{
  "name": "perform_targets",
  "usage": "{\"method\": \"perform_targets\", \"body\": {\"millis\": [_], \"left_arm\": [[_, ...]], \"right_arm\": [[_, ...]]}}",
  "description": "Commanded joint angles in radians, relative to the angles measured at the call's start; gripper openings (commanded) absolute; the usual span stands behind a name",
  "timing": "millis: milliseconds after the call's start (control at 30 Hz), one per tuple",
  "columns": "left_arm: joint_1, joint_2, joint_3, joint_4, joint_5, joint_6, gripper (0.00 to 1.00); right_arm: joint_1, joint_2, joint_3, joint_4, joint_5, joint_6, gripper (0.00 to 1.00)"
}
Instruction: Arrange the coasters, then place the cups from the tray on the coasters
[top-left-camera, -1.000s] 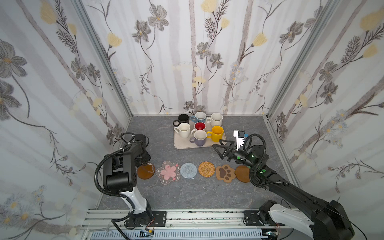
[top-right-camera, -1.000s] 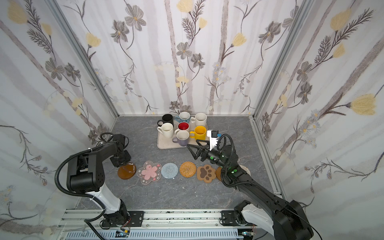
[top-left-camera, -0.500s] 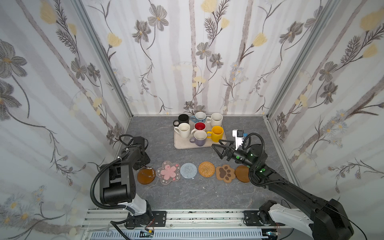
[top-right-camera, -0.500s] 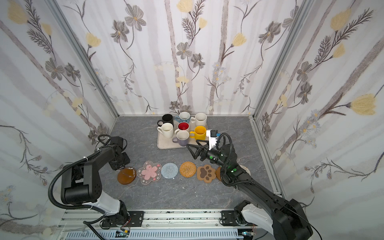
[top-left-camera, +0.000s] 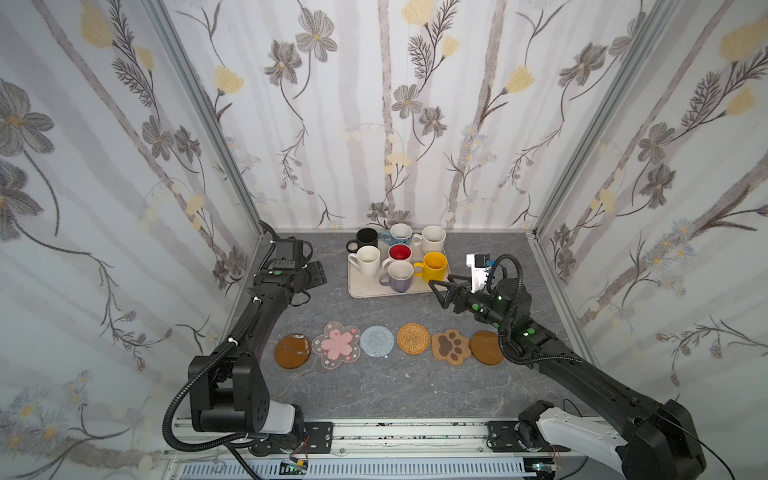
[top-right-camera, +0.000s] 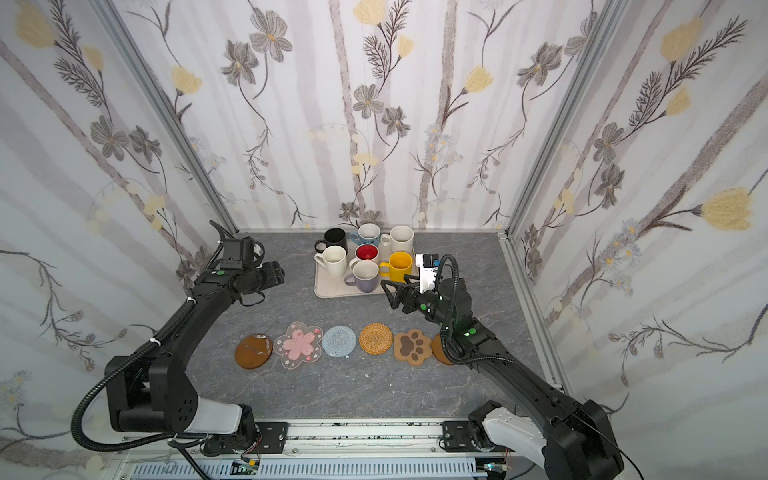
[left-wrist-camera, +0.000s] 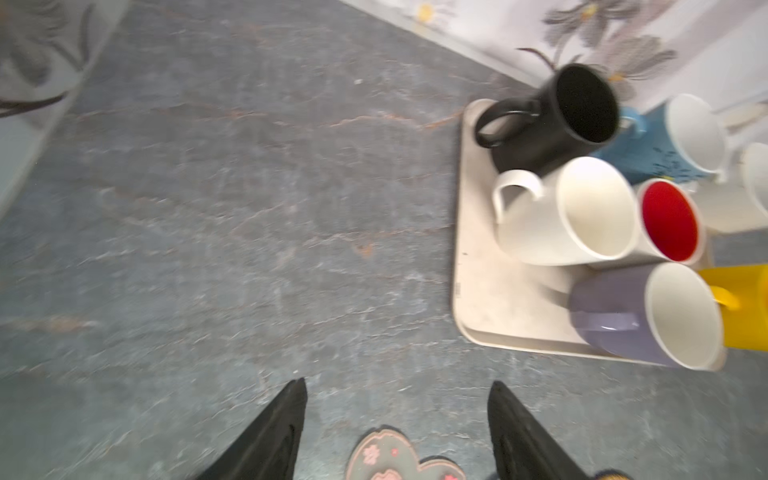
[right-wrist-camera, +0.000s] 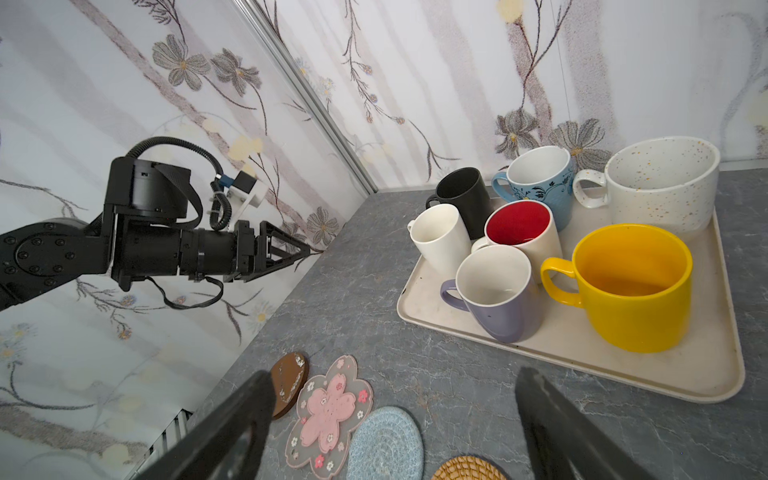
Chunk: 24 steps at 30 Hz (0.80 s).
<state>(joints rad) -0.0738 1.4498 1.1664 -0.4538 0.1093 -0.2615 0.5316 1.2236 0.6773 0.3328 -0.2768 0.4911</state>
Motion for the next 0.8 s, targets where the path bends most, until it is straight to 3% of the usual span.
{"method": "perform_targets", "body": {"millis": [0, 200, 400, 767], "left_arm": [[-0.056, 0.06, 0.035, 0.118, 0.109, 0.066, 0.71], [-0.19, 0.259, 0.145, 0.17, 0.179, 0.239, 0.69], [-0.212, 0.422, 0.229, 0.21, 0.291, 0.298, 0.66], [-0.291, 0.467, 0.202, 0.303, 0.31, 0.362, 0.63]], "right_arm": [[-0.002, -0.022, 0.01, -0.058, 0.026, -0.049, 0.92], [-0.007, -0.071, 0.018, -0.163, 0.05, -0.079, 0.92], [-0.019, -0.093, 0.04, -0.23, 0.053, -0.104, 0.93], [-0.065, -0.081, 0.027, -0.23, 0.005, -0.114, 0.93]]}}
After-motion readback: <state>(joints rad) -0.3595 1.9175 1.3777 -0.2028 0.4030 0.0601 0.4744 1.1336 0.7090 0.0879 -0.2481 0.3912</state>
